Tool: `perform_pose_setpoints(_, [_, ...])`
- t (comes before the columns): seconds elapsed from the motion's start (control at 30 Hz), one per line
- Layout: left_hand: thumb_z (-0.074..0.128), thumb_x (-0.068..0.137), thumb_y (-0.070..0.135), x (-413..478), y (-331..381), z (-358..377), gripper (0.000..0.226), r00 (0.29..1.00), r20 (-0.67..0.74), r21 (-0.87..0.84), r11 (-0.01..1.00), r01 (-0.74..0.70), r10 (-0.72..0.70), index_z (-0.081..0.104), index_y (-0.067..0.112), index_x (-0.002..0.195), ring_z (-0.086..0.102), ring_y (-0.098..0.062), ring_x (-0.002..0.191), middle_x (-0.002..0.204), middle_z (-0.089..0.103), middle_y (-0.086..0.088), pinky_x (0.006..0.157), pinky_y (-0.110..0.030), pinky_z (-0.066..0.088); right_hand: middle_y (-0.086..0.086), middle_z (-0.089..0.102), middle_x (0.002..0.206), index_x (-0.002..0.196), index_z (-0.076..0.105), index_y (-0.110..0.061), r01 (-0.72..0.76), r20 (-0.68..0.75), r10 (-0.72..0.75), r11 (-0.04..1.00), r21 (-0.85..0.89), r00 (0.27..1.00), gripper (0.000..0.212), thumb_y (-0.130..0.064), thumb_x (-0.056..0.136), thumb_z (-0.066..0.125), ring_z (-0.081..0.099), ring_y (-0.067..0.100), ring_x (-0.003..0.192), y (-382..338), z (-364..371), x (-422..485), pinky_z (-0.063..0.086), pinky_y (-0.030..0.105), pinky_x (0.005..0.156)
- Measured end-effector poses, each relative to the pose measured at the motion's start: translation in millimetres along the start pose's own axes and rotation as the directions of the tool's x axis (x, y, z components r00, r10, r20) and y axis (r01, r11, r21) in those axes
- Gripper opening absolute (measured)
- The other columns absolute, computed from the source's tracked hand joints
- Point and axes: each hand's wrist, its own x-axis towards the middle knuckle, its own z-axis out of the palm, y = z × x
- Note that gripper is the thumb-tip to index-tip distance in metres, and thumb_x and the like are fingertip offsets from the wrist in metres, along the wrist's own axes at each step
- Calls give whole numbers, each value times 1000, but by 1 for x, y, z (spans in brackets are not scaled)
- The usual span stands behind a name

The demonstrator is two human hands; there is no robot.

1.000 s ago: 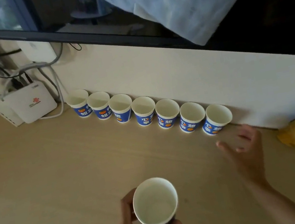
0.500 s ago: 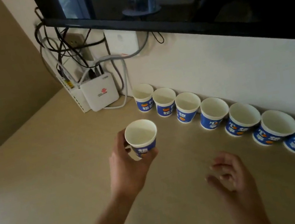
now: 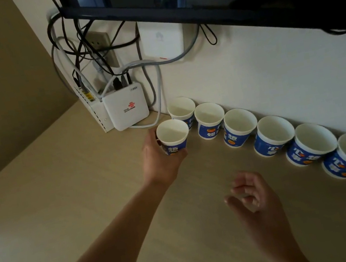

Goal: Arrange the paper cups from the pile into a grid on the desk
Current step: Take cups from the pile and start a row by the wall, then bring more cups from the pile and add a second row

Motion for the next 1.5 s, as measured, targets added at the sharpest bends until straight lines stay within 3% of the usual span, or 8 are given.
perform_pose_setpoints(0.23, [91,66,16,12,-10,7,82,1000,10,45,999,-3,2,47,21,135,57,-16,116,129,60,2,92,-32,53,-15,67,103,107,60,-28,-19,-17,19,1000,-11,1000,39,-26,70,72,65,7,95,-1,8,5,45,26,81])
perform_pose_setpoints(0.4, [90,68,13,16,-12,10,79,1000,-1,37,999,6,-6,48,19,134,56,-14,114,127,60,1,87,-26,48,-17,66,103,106,61,-28,-29,-23,29,999,-23,999,38,-14,76,79,65,7,95,1,10,7,46,27,83])
perform_pose_setpoints(0.63, [90,66,14,23,-15,14,80,1000,-13,37,999,4,-4,49,18,134,57,-16,115,127,60,1,92,-32,52,-15,66,101,104,61,-25,-33,-35,33,999,-9,999,37,-24,69,72,65,8,93,3,7,7,46,22,81])
perform_pose_setpoints(0.87, [92,65,15,13,-20,10,92,999,-28,17,999,45,-45,42,19,141,55,-15,120,133,57,4,98,-37,53,-11,67,100,106,62,-25,-70,-21,70,997,20,997,41,2,79,78,65,11,92,10,1,9,50,28,84])
perform_pose_setpoints(1.07, [91,68,19,-90,14,-24,90,980,-111,20,986,167,-164,41,20,143,55,-19,117,131,58,-2,98,-35,47,-2,67,97,107,61,-16,-161,-64,165,985,65,984,37,-19,72,74,66,9,85,-31,-28,-13,50,18,74])
perform_pose_setpoints(1.23, [89,72,15,-193,83,-33,74,980,77,-118,974,192,-184,48,23,133,60,-14,115,123,63,1,99,-39,49,3,67,98,109,61,-14,-241,-152,259,962,128,954,41,-20,69,71,67,4,79,-92,-76,-70,50,15,69])
perform_pose_setpoints(1.4, [74,61,57,-277,153,-25,68,937,295,-152,959,238,-185,50,40,122,57,-4,118,124,62,10,95,-35,46,4,69,101,108,64,-18,-378,-227,401,915,140,887,44,-30,67,74,67,-1,80,-133,-136,-152,50,12,68])
perform_pose_setpoints(1.5, [85,69,40,-322,188,-15,59,897,421,-144,967,209,-132,53,37,119,57,0,116,120,62,17,96,-36,48,2,70,99,105,66,-22,-423,-306,448,894,147,840,41,-35,67,74,67,-1,80,-145,-175,-195,49,10,69])
